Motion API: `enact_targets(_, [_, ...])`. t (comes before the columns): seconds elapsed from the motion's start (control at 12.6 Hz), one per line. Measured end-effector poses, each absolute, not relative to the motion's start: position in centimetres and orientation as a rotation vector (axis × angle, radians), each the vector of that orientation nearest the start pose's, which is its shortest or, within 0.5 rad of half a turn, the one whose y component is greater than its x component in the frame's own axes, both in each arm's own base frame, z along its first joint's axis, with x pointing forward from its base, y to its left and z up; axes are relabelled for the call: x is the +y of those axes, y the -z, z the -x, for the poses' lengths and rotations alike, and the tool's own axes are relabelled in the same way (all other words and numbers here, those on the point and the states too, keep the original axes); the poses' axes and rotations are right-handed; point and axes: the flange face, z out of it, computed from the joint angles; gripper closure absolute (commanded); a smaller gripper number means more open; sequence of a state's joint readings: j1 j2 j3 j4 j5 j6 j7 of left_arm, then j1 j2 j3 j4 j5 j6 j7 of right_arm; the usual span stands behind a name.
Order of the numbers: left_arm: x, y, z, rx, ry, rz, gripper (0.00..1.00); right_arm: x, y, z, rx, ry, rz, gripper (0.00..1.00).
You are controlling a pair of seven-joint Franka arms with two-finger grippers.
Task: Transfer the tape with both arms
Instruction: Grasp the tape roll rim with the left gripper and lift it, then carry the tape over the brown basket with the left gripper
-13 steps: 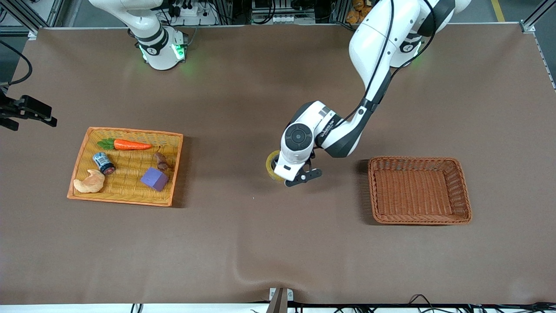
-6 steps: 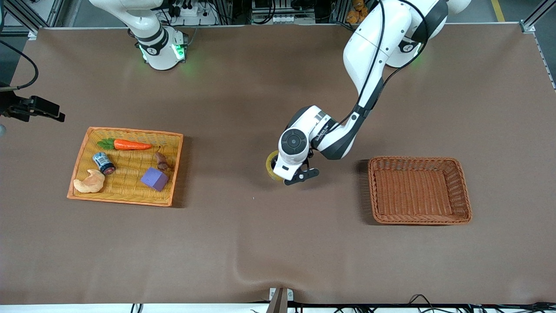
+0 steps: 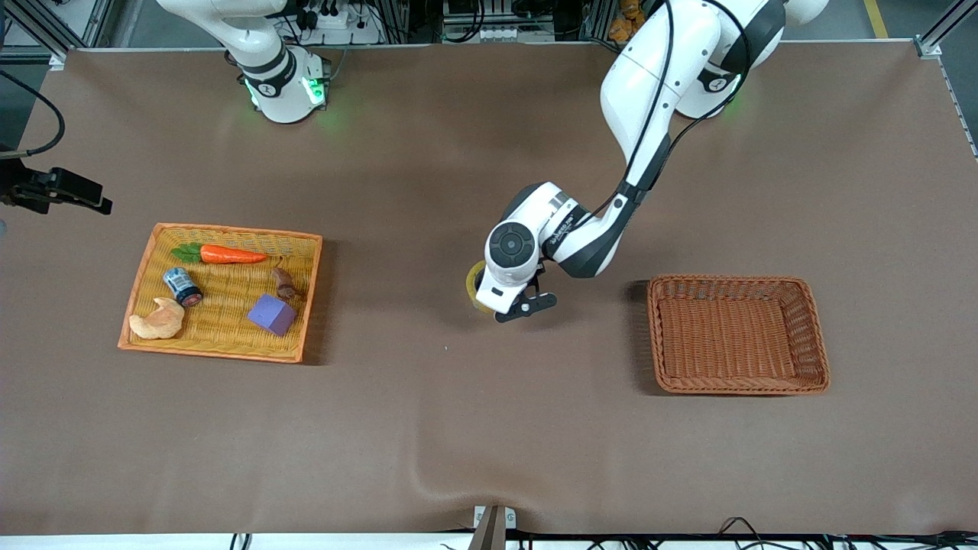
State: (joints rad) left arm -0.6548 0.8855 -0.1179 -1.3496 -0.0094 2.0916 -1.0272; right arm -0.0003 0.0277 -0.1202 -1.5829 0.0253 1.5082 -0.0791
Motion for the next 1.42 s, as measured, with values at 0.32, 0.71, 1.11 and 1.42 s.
enact_targets(0.32, [-48.8,-21.3,-53.6,-0.464,-0.253,3.041,1.00,-6.2,-60.1,-55.2,0.068,-0.135,3.107,0.00])
enact_targets(0.71, [-45.1,-28.7,-55.8,-0.535,-0.252,3.007,1.00,-6.3,-60.2,-55.5,0.069,-0.105,3.111,0.00])
enact_targets(1.11, [-34.3,-33.2,-60.0,-0.572,-0.252,3.014,1.00,-6.2,-59.9,-55.6,0.067,-0.116,3.110,0.00])
enact_targets(1.42, [-25.3,-35.2,-62.7,-0.631,-0.242,3.010,1.00,-6.2,-59.9,-55.6,0.068,-0.116,3.110,0.00])
